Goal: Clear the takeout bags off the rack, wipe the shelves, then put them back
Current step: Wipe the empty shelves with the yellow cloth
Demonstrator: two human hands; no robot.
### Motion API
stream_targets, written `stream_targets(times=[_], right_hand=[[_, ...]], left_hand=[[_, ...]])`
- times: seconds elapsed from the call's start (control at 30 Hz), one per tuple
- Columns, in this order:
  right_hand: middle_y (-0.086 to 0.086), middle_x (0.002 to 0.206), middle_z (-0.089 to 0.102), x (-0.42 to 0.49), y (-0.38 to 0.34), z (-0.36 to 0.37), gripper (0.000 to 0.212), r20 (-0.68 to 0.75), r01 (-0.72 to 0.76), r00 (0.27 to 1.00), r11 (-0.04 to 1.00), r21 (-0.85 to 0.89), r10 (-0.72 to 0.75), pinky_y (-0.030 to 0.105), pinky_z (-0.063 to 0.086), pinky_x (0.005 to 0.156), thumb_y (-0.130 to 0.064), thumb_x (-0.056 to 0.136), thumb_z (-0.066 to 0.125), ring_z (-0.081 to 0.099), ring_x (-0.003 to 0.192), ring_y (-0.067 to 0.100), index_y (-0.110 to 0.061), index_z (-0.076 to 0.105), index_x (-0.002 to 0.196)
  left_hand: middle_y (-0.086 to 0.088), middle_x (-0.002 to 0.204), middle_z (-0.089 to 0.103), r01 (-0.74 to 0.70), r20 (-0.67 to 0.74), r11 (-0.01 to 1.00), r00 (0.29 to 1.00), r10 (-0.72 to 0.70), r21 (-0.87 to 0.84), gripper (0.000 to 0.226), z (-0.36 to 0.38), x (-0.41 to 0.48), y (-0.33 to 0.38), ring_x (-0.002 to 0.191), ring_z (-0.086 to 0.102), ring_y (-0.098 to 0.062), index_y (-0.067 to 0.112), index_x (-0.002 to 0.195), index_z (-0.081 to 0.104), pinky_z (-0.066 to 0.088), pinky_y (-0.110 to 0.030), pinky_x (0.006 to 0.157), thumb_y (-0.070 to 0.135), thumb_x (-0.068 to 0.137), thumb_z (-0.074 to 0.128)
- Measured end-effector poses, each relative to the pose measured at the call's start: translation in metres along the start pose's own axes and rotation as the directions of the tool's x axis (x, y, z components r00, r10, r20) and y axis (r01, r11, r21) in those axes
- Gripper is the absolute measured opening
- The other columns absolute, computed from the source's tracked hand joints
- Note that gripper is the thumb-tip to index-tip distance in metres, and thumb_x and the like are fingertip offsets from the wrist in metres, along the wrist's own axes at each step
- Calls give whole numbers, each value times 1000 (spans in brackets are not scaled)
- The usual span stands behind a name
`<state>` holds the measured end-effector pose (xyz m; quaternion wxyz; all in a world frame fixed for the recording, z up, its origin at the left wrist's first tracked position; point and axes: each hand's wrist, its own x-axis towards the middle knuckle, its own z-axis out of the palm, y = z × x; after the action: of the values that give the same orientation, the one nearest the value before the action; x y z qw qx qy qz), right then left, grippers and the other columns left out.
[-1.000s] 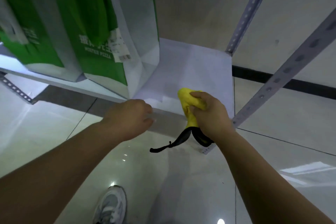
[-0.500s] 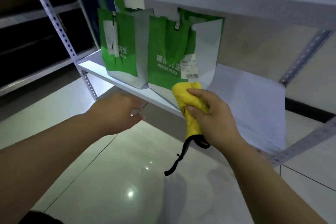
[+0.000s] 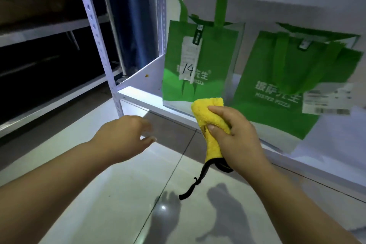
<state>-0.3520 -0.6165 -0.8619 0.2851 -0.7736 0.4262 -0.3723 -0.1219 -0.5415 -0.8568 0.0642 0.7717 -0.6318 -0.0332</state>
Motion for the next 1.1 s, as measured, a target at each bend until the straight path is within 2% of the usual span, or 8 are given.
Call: stream_targets(times=[0.13,0.3,0.4,0.5,0.7,0.83,1.0,1.1], right_hand=[[-20,114,48,26,-31,60,40,-8,-76,997,996,-46,76,20,32,89,-15,85,65,43,104,-1,-32,59,122],[-19,117,49,64,-73,115,39,-2,-152,988,982,-113,153,11,30,85,-15,86,64,41,102,-6,-31,59,122],[-20,115,48,86,-94,138,39,-22,-209,978,967,-144,208,15,29,87,-15,87,63,41,102,-5,-30,58,122],[-21,116,46,106,-108,159,39,-7,-221,975,955,-198,224,16,28,90,-17,87,63,41,104,-4,-29,57,123],[-18,116,47,145,-94,183,39,24,-202,976,934,-295,218,13,28,86,-18,86,64,44,105,1,-28,58,123],[-8,126,53,177,-72,212,40,20,-227,970,930,-290,243,15,28,89,-17,86,63,47,116,10,-24,57,125],[1,136,45,197,-49,260,42,-36,-285,955,881,-377,294,27,31,97,-17,91,55,43,117,26,-22,50,132],[5,136,35,206,-32,284,41,-103,-409,904,767,-494,415,33,30,91,-22,96,45,40,109,33,-26,41,136]], left_hand=[[10,109,63,-37,30,999,999,37,-11,32,-13,30,-69,91,59,-17,31,107,62,51,-33,75,52,87,51],[10,114,61,-94,53,993,994,98,-68,32,-35,69,-140,99,59,-17,34,111,60,48,-31,74,52,87,50],[12,111,61,-144,46,987,988,147,-71,29,-46,91,-173,95,58,-16,33,108,59,42,-28,64,50,87,49],[12,114,58,-200,6,978,980,201,-63,30,-49,105,-198,100,57,-16,32,114,57,45,-28,68,46,89,48],[-8,140,37,-180,-225,980,962,157,-87,61,-41,142,-216,118,43,-33,13,138,36,48,-44,85,32,86,60],[-27,143,30,-135,-366,990,924,110,-43,85,-25,169,-218,116,41,-47,-3,143,26,48,-54,83,24,76,73],[-32,149,9,-76,-381,983,924,7,-165,96,-6,202,-215,124,36,-47,-4,146,4,44,-49,93,28,82,68],[-34,149,3,-127,-423,969,906,26,-211,93,8,220,-216,130,30,-47,-4,143,-9,41,-45,101,21,88,61]])
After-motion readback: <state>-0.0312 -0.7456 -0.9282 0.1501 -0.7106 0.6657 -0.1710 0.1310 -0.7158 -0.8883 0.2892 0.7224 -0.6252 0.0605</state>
